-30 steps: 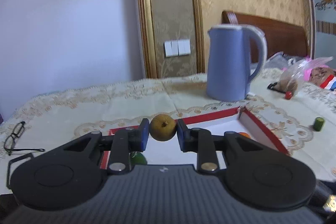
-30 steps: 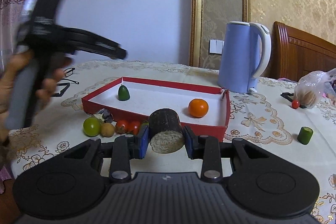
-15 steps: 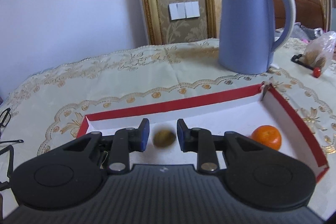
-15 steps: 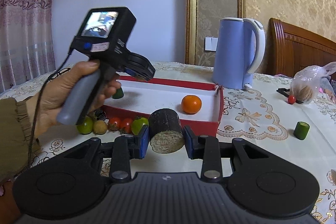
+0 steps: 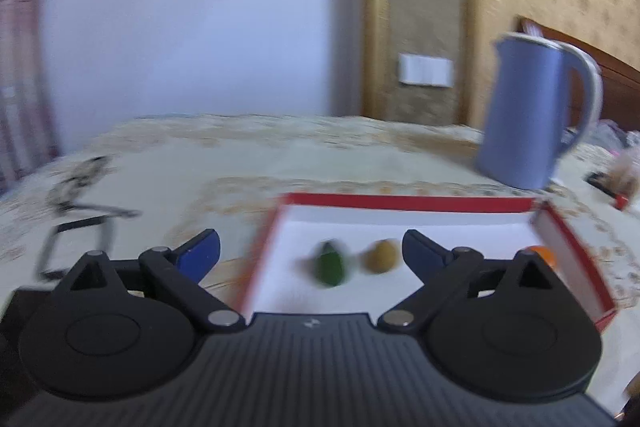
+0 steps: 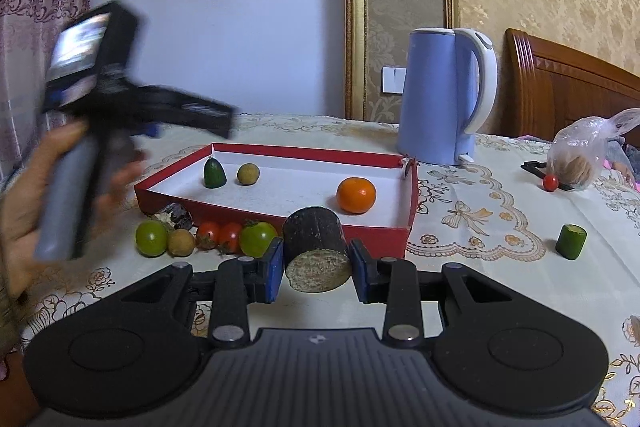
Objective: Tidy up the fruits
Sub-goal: 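Lift the yellow pear with the left gripper and release it into the tray, then carry the log-shaped object with the right gripper and release it into the tray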
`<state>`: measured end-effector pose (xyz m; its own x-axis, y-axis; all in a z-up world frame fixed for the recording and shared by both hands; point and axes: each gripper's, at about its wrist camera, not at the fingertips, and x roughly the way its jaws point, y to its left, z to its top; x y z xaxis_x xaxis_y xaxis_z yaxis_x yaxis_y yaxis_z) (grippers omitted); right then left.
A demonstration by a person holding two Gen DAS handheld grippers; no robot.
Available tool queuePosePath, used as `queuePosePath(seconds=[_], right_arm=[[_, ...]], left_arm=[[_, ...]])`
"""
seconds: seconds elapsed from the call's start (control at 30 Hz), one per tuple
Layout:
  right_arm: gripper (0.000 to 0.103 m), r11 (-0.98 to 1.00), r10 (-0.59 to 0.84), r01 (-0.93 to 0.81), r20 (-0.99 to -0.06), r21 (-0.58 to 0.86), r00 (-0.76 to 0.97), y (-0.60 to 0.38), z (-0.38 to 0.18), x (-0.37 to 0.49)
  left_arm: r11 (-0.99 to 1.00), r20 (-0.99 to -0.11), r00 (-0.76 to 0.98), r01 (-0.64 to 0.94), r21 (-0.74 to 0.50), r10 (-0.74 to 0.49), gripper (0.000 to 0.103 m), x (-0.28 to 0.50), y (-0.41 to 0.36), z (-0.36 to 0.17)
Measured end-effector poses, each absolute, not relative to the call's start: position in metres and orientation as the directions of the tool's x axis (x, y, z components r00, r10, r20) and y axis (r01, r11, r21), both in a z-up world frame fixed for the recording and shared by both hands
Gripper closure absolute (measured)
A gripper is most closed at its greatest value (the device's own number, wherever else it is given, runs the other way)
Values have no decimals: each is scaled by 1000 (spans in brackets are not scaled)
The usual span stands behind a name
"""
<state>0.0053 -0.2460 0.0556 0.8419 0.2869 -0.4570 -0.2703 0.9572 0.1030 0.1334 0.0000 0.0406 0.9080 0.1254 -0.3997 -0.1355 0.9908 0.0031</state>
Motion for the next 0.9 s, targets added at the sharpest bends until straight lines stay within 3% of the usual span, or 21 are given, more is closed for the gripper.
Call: queuePosePath(seconds=[0.2,0.4,0.9], right_arm=[[69,952,302,-288,-455,101,837,-235,55,7],[69,952,301,-289,-460,98,835,-228,56,18],[69,970,243,-214,-488,114,838,-227,63,118]], left_arm=[[963,-388,896,-260,-65,216,4,99,46,14],[948,-421,888,-275,-158,187,2,100,72,4],[940,-425,878,-307,-149,219,0,99,71,3]])
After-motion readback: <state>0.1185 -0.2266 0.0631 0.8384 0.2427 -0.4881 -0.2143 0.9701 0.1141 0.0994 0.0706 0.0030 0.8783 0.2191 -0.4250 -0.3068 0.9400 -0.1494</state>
